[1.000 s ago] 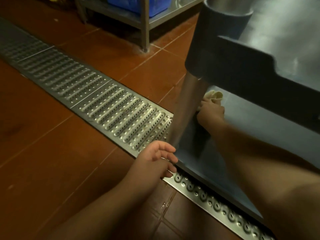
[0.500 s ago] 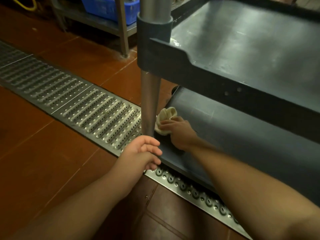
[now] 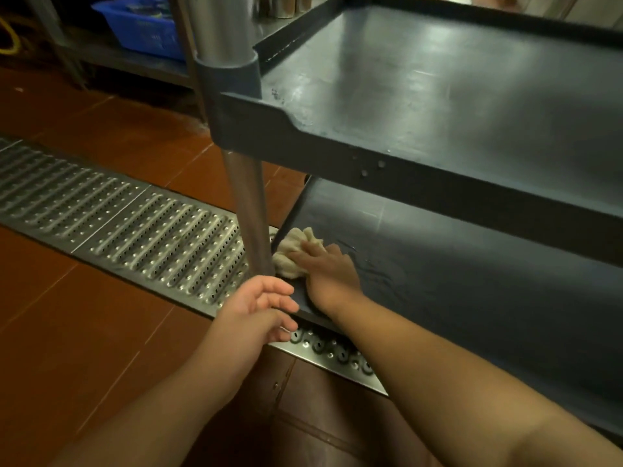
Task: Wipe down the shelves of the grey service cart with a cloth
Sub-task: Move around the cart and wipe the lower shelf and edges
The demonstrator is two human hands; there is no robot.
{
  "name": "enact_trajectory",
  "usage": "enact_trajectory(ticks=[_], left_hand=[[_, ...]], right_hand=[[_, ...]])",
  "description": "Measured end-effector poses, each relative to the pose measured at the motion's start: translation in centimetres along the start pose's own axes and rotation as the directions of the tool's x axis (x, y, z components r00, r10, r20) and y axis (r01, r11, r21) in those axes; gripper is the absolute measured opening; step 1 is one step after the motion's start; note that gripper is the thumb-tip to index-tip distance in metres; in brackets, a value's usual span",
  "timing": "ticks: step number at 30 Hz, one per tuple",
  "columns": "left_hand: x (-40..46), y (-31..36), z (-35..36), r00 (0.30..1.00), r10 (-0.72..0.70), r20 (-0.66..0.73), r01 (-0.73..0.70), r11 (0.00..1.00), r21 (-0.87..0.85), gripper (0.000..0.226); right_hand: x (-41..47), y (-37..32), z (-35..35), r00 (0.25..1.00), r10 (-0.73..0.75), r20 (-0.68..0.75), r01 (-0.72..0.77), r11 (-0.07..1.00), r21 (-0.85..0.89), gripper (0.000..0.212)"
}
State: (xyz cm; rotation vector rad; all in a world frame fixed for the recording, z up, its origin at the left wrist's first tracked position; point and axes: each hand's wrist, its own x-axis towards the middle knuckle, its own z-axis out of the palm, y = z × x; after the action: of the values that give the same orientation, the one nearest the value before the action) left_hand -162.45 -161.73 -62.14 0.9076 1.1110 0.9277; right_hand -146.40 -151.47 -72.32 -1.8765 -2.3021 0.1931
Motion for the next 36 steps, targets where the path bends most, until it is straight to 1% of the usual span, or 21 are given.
enact_trajectory(ticks=[1,2,3,4,5,6,8,9,10,12,14,18,23,28,30,33,36], left_hand=[[0.0,0.1,-0.1,1.0,0.008,0.004,-0.008,1.0,0.005,0.034],[0.0,0.2,-0.2,1.0,0.013,0.004,-0.013,1.0,0.006,0.037],[0.0,0.2,-0.4,1.0,0.018,0.004,-0.018,1.0,0.003,0.038],[0.1,0.1,-0.6,1.0,0.02,-0.001,-0.02,1.0,0.004,0.039],[0.1,0.1,-0.8,1.0,0.019,-0.005,-0.019,1.0,0.009,0.04],[0.2,-0.1,-1.0,1.0,0.014,-0.009,-0.014,1.0,0.014,0.04],[0.2,-0.2,-1.3,1.0,0.008,-0.01,-0.007,1.0,0.015,0.04],[0.3,-0.2,-1.4,1.0,0.01,-0.009,-0.01,1.0,0.008,0.04],[0.3,-0.2,-1.5,1.0,0.015,-0.009,-0.015,1.0,-0.001,0.04],[0.4,0.0,-1.6,1.0,0.03,-0.001,-0.03,0.999,-0.016,0.04],[0.4,0.2,-1.7,0.999,0.047,0.004,-0.047,0.999,-0.014,0.04],[0.4,0.0,-1.6,0.999,0.037,0.027,-0.037,0.999,0.014,0.036],[1.5,-0.1,-0.9,1.0,0.013,0.011,-0.014,1.0,0.026,0.036],[1.8,0.0,0.5,1.0,0.025,0.017,-0.025,1.0,0.016,0.035],[1.9,-0.3,1.1,1.0,0.025,0.009,-0.025,0.999,0.028,0.032],[2.0,-0.6,1.8,1.0,0.013,0.008,-0.013,0.999,0.042,0.034],[2.2,-0.7,2.7,1.0,0.008,0.01,-0.009,1.0,0.028,0.037]], right_hand=[[0.8,-0.2,-0.2,0.997,0.049,-0.061,-0.045,0.997,0.063,0.044],[1.7,-0.5,-0.5,0.982,0.138,-0.125,-0.115,0.978,0.175,0.047],[2.8,-0.9,-0.8,0.955,0.242,-0.173,-0.183,0.936,0.301,0.048],[3.8,-1.2,-1.0,0.924,0.327,-0.199,-0.225,0.884,0.409,0.049],[4.7,-1.6,-1.0,0.905,0.375,-0.201,-0.249,0.851,0.463,0.051],[5.5,-2.2,-0.9,0.905,0.389,-0.172,-0.281,0.85,0.446,0.054],[6.5,-3.3,-0.3,0.915,0.397,-0.075,-0.364,0.89,0.275,0.061],[7.0,-3.7,0.1,0.918,0.395,-0.05,-0.379,0.905,0.193,0.064],[7.3,-4.1,0.4,0.926,0.376,-0.042,-0.367,0.919,0.145,0.069],[8.1,-4.4,1.2,0.956,0.287,-0.05,-0.281,0.954,0.104,0.079],[8.6,-4.2,1.7,0.976,0.214,-0.043,-0.212,0.976,0.054,0.077],[8.6,-3.2,1.8,0.969,0.245,-0.001,-0.245,0.969,0.035,0.073],[8.4,-1.7,1.7,0.984,0.179,0.025,-0.179,0.984,-0.001,0.074],[7.2,0.5,1.8,0.978,0.199,-0.067,-0.198,0.98,0.011,0.068],[6.3,1.4,1.8,0.975,0.209,-0.074,-0.208,0.978,0.026,0.066],[4.6,3.2,1.8,0.967,0.238,-0.089,-0.236,0.971,0.035,0.064],[2.5,5.4,1.2,0.965,0.25,-0.081,-0.248,0.968,0.029,0.066]])
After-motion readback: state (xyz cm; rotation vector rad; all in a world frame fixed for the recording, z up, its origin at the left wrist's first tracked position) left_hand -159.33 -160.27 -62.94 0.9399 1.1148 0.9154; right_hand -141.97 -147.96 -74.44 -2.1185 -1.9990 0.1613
